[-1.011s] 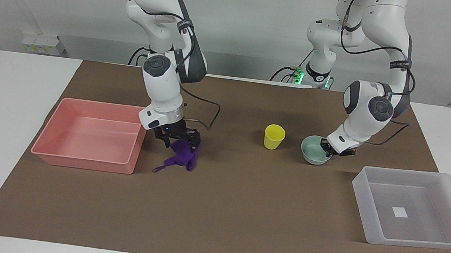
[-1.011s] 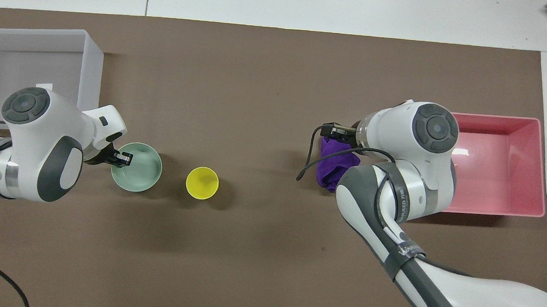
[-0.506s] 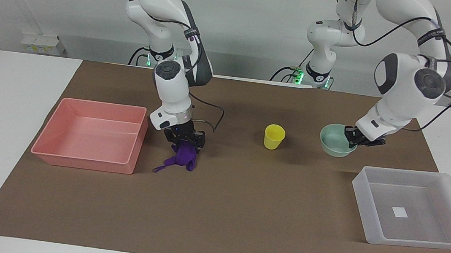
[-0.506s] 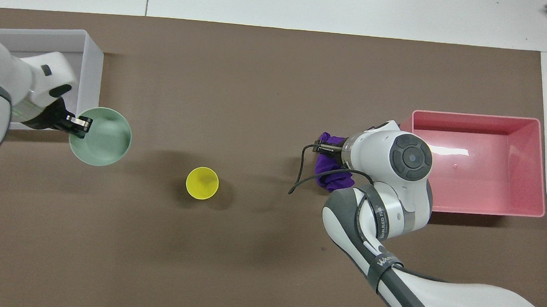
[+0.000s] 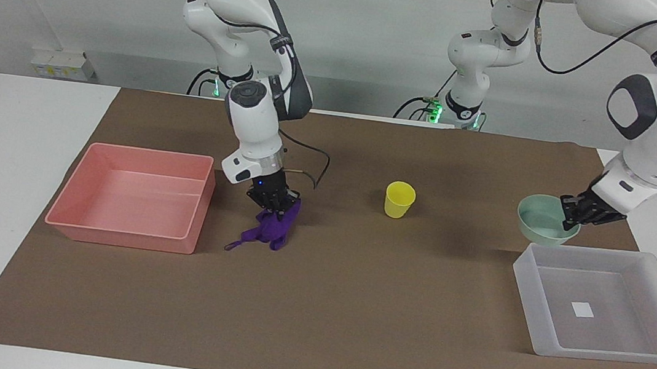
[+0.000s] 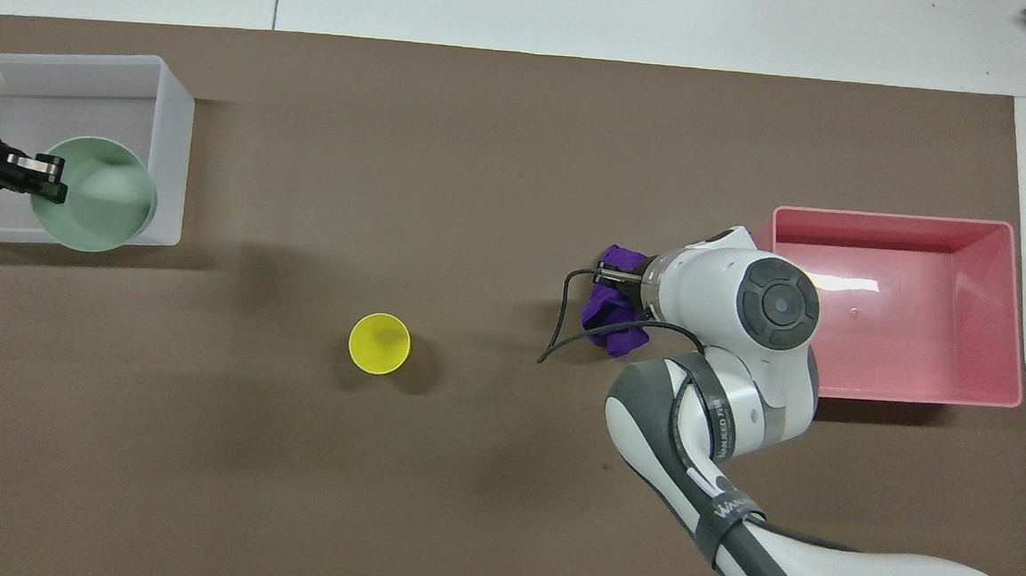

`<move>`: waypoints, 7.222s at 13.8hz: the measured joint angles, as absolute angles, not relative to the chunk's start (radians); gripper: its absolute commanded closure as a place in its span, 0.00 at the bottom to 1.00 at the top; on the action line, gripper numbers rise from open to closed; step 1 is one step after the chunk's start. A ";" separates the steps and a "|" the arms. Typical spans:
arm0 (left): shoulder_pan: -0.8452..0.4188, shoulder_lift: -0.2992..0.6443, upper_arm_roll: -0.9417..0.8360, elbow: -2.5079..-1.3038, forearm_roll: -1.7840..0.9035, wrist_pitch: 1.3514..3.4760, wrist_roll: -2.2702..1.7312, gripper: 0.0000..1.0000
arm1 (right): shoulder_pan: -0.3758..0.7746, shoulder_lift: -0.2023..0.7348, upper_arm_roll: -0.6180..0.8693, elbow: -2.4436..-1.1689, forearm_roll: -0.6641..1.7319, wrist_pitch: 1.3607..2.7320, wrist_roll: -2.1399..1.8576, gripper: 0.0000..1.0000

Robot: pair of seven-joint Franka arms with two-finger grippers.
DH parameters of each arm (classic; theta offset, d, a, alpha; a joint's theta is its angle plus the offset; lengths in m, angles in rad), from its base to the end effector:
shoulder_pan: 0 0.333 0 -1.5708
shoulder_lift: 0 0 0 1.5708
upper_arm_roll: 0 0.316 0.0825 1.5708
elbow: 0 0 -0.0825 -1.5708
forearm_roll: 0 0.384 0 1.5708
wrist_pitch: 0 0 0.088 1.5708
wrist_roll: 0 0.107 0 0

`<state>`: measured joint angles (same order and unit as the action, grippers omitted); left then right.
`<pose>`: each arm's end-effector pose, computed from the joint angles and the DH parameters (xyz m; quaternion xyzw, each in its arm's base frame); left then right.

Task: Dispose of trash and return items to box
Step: 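Lift the green bowl with the left gripper while the right gripper grasps the glove, then place the bowl in the box while the right gripper drops the glove in the bin, then release the bowl and move the left gripper to the yellow cup, then grasp the yellow cup rim with the left gripper, then carry the yellow cup with the left gripper into the clear box, then release the yellow cup beside the bowl and hold the left gripper there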

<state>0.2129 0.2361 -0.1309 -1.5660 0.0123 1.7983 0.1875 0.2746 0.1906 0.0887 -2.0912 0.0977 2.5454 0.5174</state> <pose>0.6312 0.0605 0.5070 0.9986 -0.0523 0.0004 0.0093 0.5603 0.2102 0.3596 -0.9839 0.1144 -0.1015 0.0928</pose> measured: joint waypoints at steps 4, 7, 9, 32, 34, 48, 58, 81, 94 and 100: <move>0.304 0.369 -0.130 -1.449 0.012 1.892 0.302 1.00 | 0.172 0.048 0.082 -2.066 0.097 2.410 0.522 1.00; 0.359 0.444 -0.130 -1.441 0.012 2.005 0.382 1.00 | 0.073 -0.042 0.080 -2.042 0.095 2.294 0.478 1.00; 0.374 0.482 -0.130 -1.439 0.011 2.030 0.395 1.00 | 0.001 -0.073 0.078 -2.041 0.095 2.262 0.416 1.00; 0.177 0.322 -0.166 -1.426 0.010 1.693 0.140 0.00 | -0.249 0.023 0.088 -1.833 0.051 1.951 0.184 0.00; 0.109 0.313 -0.169 -1.444 0.009 1.607 0.071 0.00 | -0.227 0.018 0.091 -1.742 0.037 1.842 0.195 0.00; -0.303 0.269 -0.163 -1.822 -0.026 1.839 0.025 0.08 | -0.102 0.019 0.098 -1.545 0.023 1.562 0.244 0.00; -0.328 0.292 -0.159 -1.888 -0.026 1.964 0.079 1.00 | -0.101 0.019 0.098 -1.546 0.021 1.561 0.245 0.00; 0.270 0.431 -0.130 -1.423 0.065 1.981 0.621 1.00 | -0.099 0.012 0.098 -1.546 0.021 1.561 0.245 0.00; 0.301 0.555 -0.137 -1.462 0.065 2.005 0.622 0.01 | -0.032 -0.001 0.053 -1.546 0.015 1.561 0.245 0.00; 0.281 0.512 -0.162 -1.410 0.065 1.899 0.601 0.00 | -0.024 -0.001 0.040 -1.547 0.007 1.561 0.230 0.00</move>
<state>0.2806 0.5119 -0.1616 -1.4096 0.0647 1.8991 0.6007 -0.0245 -0.0011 0.0400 -1.5470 0.0070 1.5608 0.2297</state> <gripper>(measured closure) 0.335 0.000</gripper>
